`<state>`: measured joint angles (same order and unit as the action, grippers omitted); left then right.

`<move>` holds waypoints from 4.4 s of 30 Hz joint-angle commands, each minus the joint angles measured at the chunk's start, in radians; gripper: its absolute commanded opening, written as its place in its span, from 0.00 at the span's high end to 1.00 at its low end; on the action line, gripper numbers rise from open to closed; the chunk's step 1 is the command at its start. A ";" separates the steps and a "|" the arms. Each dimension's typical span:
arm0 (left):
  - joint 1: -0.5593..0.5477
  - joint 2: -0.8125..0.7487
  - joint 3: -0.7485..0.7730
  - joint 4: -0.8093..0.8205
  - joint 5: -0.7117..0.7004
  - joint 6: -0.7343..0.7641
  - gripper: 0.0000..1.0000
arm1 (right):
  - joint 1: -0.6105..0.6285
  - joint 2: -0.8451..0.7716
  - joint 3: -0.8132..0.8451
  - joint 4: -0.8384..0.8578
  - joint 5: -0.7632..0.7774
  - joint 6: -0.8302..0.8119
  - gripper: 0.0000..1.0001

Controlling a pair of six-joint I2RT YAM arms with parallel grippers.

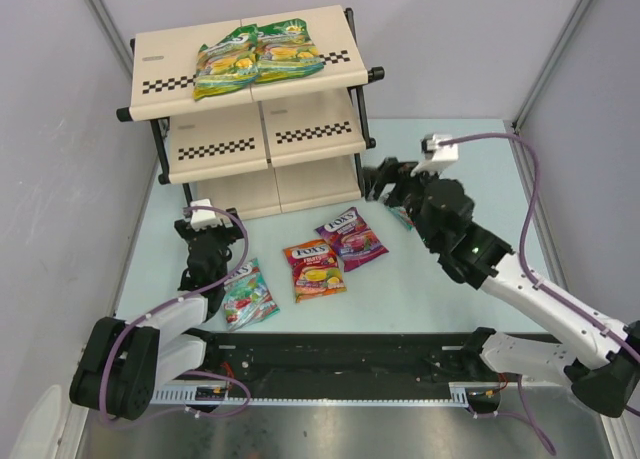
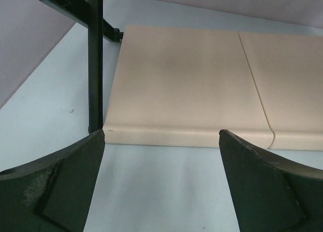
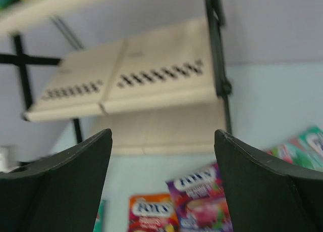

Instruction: Place and organize the candy bags onto the shelf

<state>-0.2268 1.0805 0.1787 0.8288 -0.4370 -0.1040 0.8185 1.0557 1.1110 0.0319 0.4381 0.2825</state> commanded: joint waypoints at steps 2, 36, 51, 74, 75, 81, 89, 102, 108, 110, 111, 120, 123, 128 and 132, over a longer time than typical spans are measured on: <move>0.006 0.001 0.019 0.033 0.017 0.000 0.00 | -0.048 -0.052 -0.218 -0.176 0.142 0.161 0.12; 0.007 -0.033 0.007 0.021 -0.039 -0.019 0.00 | 0.426 0.771 -0.154 0.462 -0.292 0.325 0.16; 0.010 -0.033 0.010 0.021 -0.032 -0.016 0.00 | 0.395 1.009 -0.008 0.461 -0.430 0.354 0.39; 0.012 -0.270 0.070 -0.221 -0.017 -0.108 0.00 | 0.380 0.655 -0.019 0.112 -0.291 0.142 1.00; 0.012 -0.293 0.094 -0.249 -0.016 -0.149 0.00 | 0.383 0.638 -0.028 0.111 -0.279 0.129 1.00; 0.010 -0.428 0.137 -0.479 -0.011 -0.252 0.00 | 0.386 0.454 -0.036 0.062 -0.197 0.066 1.00; 0.009 -0.591 0.082 -0.593 0.030 -0.312 0.00 | 0.243 0.250 -0.036 0.192 -0.286 0.029 1.00; 0.009 -0.614 0.051 -0.582 0.096 -0.338 0.00 | 0.042 0.512 0.182 0.467 -0.552 0.078 1.00; 0.009 -0.619 0.044 -0.570 0.112 -0.336 0.00 | 0.031 0.671 0.331 0.520 -0.621 0.089 1.00; 0.009 -0.620 0.039 -0.563 0.118 -0.338 0.00 | 0.030 0.726 0.384 0.536 -0.628 0.098 1.00; 0.009 -0.620 0.038 -0.562 0.119 -0.339 0.00 | 0.030 0.745 0.400 0.545 -0.631 0.104 1.00; 0.009 -0.626 0.036 -0.550 0.136 -0.335 0.00 | 0.016 0.920 0.552 0.620 -0.642 0.112 1.00; 0.009 -0.626 0.033 -0.545 0.141 -0.335 0.00 | 0.005 0.960 0.572 0.666 -0.647 0.109 1.00; 0.009 -0.623 0.027 -0.533 0.152 -0.335 0.00 | -0.007 1.015 0.613 0.700 -0.651 0.084 1.00; 0.009 -0.630 0.021 -0.534 0.153 -0.333 0.00 | -0.019 1.052 0.653 0.703 -0.685 0.080 0.42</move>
<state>-0.2203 0.4637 0.2085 0.2607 -0.3050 -0.4286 0.8127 2.1044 1.6878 0.6071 -0.2138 0.3840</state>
